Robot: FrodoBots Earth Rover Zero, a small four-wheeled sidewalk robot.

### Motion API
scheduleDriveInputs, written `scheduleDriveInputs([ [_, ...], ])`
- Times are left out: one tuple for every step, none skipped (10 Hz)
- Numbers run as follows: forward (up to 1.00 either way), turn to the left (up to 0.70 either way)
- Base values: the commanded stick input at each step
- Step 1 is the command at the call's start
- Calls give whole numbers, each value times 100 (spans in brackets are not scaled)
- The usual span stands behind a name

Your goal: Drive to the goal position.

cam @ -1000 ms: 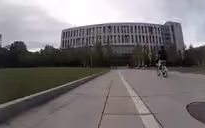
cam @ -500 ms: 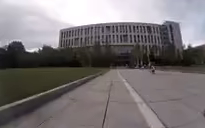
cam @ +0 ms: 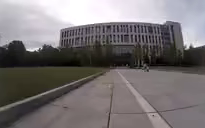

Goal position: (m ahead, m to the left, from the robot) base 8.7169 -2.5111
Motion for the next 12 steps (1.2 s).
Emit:
scheduleDriveInputs([
  [70,0],
  [70,0],
  [70,0],
  [70,0],
  [70,0],
  [70,0],
  [70,0],
  [70,0],
  [70,0],
  [70,0],
  [70,0],
  [70,0],
])
